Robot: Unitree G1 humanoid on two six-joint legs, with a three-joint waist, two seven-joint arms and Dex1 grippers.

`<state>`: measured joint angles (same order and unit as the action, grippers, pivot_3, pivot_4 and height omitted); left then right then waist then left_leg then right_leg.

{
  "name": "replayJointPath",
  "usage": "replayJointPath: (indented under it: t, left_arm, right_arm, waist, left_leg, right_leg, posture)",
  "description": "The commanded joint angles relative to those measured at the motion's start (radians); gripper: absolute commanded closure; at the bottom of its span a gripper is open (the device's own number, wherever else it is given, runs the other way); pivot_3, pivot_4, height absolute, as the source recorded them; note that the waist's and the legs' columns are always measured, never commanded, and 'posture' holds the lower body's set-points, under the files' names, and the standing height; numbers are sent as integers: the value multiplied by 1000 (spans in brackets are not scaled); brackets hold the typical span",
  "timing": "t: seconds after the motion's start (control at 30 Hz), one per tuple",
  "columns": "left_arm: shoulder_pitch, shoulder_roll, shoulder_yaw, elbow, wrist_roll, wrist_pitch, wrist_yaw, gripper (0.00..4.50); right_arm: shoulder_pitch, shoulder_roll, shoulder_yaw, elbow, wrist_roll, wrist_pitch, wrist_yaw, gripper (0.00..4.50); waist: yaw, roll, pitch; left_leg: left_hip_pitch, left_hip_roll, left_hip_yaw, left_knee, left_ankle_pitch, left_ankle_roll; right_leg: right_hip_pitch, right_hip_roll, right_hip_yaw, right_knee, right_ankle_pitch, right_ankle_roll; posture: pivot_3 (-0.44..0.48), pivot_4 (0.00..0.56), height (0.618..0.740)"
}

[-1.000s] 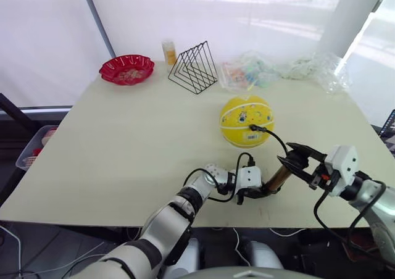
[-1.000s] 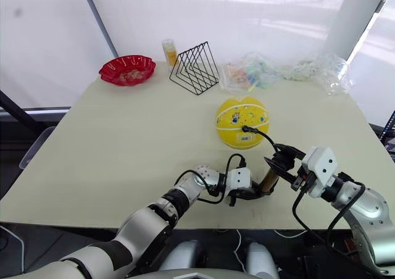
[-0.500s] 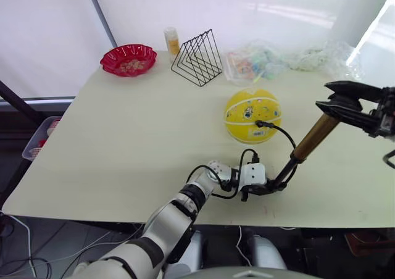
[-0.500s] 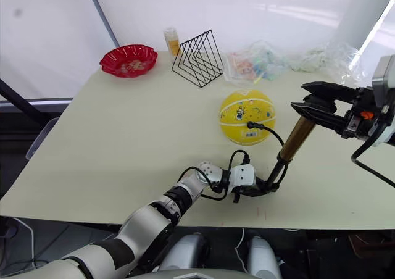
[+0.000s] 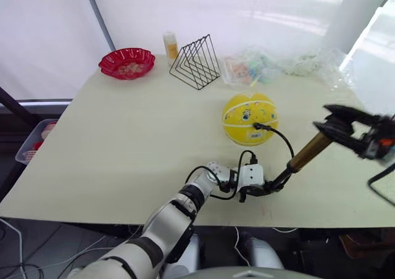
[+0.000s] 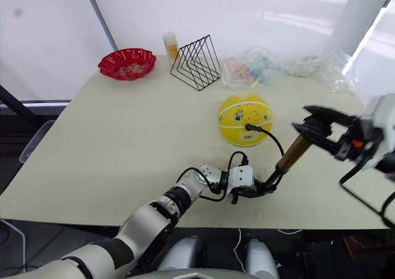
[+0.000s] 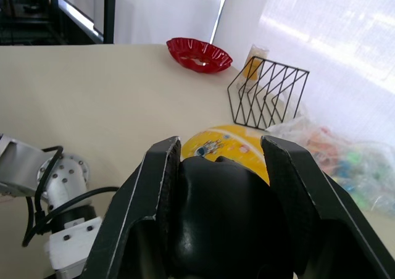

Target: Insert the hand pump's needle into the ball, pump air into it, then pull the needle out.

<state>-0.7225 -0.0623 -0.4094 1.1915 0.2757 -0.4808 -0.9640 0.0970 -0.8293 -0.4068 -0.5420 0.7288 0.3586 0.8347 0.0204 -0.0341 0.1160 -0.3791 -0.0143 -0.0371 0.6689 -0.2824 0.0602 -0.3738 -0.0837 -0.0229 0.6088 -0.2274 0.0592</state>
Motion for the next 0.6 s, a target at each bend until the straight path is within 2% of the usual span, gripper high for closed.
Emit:
replayJointPath:
  t: [0.03,0.23,0.37,0.5,0.6]
  left_arm:
    - [52,23,-70,83,84,41,-30,3502]
    - [48,24,-70,81,82,45,-32,3502]
    - [46,22,-70,81,81,48,-33,3502]
    - [43,19,-68,81,79,52,-31,3502]
    - [40,18,-67,83,79,54,-30,3502]
  right_arm:
    - [67,29,175,117,-186,-55,25,2922]
    - [102,117,316,217,-288,-161,28,2922]
    - [101,147,347,260,-327,-206,28,2923]
    - [88,140,283,196,-275,-196,16,2923]
    - [44,97,180,117,-173,-146,15,2923]
  waist:
    - [-7,2,-3]
    - [-5,4,-12]
    - [-6,5,-14]
    - [-6,3,-15]
    - [-4,9,-11]
  left_leg:
    - [0,0,0,0,0,0]
    - [0,0,-1,0,0,0]
    - [0,0,0,0,0,0]
    - [0,1,-1,0,0,0]
    - [0,1,-1,0,0,0]
  right_leg:
    - [0,0,0,0,0,0]
    - [0,2,0,1,0,-1]
    - [0,2,0,0,0,-1]
    - [0,2,0,1,0,-1]
    - [0,2,0,0,0,-1]
  posture:
    - [0,150,737]
    - [0,150,737]
    - [0,150,737]
    - [0,150,737]
    - [0,150,737]
